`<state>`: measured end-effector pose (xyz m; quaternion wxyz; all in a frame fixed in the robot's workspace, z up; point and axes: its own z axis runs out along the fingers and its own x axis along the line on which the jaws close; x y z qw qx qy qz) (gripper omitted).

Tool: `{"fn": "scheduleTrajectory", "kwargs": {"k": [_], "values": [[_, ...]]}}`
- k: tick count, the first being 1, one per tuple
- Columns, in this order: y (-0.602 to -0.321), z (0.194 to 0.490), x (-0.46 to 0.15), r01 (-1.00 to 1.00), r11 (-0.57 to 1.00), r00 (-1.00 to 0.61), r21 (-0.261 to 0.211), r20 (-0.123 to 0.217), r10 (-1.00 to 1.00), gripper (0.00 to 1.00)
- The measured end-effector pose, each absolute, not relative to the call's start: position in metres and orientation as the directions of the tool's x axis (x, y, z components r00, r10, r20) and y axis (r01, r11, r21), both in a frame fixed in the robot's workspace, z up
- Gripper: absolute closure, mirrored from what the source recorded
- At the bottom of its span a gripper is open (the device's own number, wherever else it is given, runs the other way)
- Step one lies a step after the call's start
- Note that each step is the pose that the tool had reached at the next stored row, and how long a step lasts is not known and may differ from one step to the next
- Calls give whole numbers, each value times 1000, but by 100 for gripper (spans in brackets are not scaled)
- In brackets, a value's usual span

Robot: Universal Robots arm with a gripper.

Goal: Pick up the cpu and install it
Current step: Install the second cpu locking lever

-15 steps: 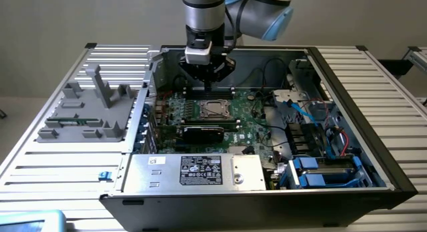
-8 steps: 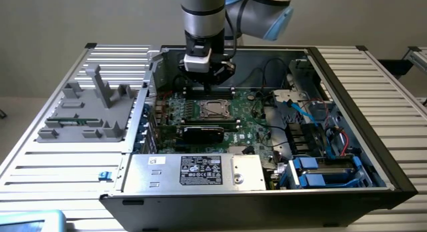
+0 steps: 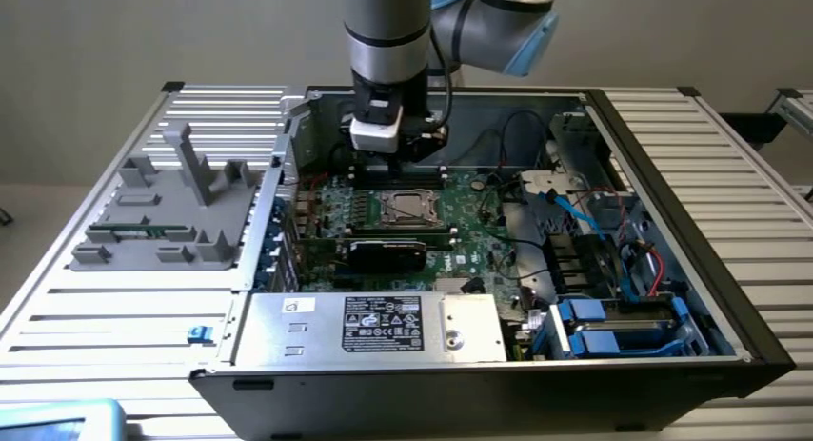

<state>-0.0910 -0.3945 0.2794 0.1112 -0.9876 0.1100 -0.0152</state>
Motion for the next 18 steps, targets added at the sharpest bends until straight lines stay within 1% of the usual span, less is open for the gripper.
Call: {"fn": "scheduleTrajectory", "kwargs": {"k": [6,13,18], "values": [[-401,276,-94,-215,-950,975,-228,1,-221,89],[-403,265,-96,-216,-949,975,-230,-4,-221,89],[-406,260,-96,-225,-943,973,-243,-8,-230,89]]}}
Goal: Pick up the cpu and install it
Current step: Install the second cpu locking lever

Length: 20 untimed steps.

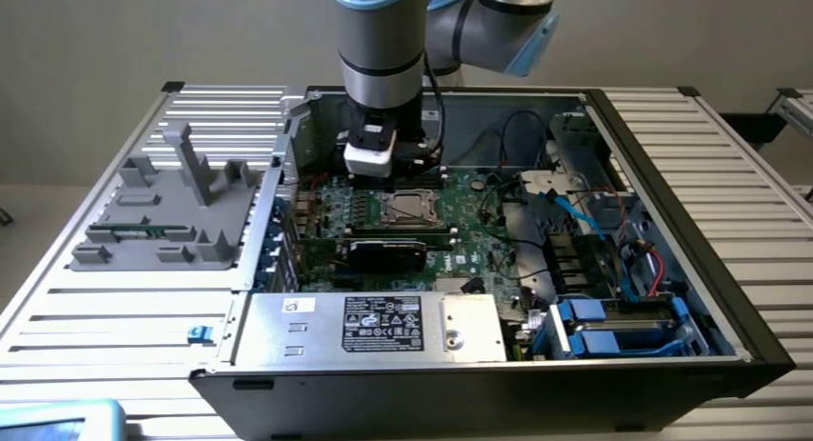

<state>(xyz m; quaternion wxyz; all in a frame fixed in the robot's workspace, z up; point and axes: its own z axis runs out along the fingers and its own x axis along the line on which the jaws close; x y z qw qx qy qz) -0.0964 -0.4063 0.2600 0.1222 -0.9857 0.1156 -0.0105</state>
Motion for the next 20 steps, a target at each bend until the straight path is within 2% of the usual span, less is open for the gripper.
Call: {"fn": "scheduleTrajectory", "kwargs": {"k": [14,20], "values": [[-429,245,-96,-244,-929,968,-278,-22,-248,89],[-430,238,-98,-258,-922,965,-287,-26,-262,89]]}}
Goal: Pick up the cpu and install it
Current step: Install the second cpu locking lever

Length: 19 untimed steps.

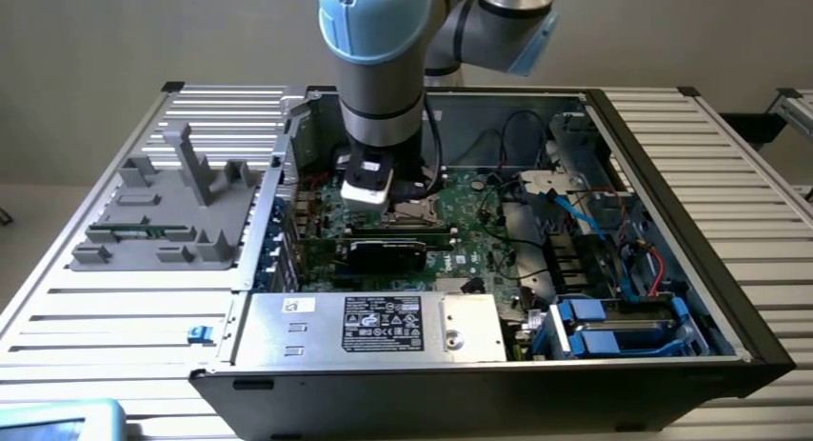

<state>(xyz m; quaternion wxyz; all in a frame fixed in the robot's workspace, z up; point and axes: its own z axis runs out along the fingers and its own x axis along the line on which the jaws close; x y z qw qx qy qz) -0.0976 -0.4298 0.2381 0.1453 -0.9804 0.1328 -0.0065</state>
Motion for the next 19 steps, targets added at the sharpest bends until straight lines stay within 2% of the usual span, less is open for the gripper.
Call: {"fn": "scheduleTrajectory", "kwargs": {"k": [19], "values": [[-430,222,-110,-264,-919,963,-292,-34,-266,89]]}}
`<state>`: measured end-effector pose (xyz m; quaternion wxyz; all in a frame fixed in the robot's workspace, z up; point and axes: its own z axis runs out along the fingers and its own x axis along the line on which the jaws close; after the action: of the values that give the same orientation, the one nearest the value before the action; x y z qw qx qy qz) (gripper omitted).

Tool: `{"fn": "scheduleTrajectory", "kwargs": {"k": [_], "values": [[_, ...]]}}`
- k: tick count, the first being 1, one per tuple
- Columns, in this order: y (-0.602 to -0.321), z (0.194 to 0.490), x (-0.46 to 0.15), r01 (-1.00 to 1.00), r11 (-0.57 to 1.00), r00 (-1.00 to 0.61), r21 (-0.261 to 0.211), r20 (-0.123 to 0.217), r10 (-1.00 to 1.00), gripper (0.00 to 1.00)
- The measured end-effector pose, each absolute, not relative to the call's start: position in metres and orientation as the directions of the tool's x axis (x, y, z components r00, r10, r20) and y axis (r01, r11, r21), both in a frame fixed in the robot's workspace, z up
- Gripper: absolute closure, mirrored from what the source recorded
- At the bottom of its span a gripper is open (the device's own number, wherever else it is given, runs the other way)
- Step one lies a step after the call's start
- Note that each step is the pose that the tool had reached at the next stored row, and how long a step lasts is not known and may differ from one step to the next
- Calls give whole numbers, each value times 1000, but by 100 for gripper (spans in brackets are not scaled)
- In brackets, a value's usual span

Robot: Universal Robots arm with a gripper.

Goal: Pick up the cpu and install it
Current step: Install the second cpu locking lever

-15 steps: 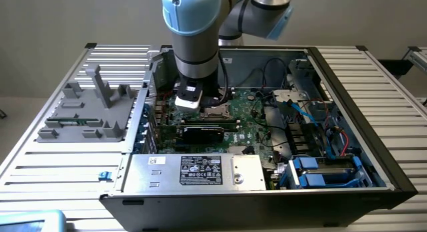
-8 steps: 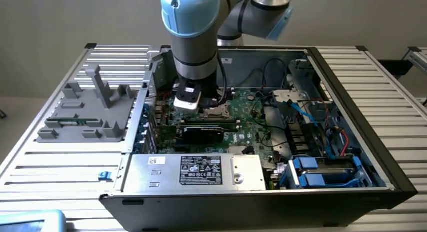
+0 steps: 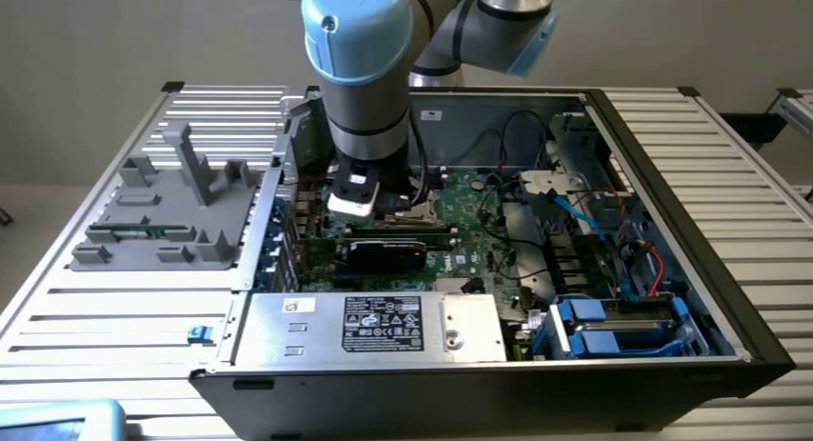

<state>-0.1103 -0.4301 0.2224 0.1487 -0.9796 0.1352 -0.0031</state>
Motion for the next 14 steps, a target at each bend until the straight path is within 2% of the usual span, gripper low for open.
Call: {"fn": "scheduleTrajectory", "kwargs": {"k": [14], "values": [[-429,219,-115,-264,-917,963,-298,-37,-266,89]]}}
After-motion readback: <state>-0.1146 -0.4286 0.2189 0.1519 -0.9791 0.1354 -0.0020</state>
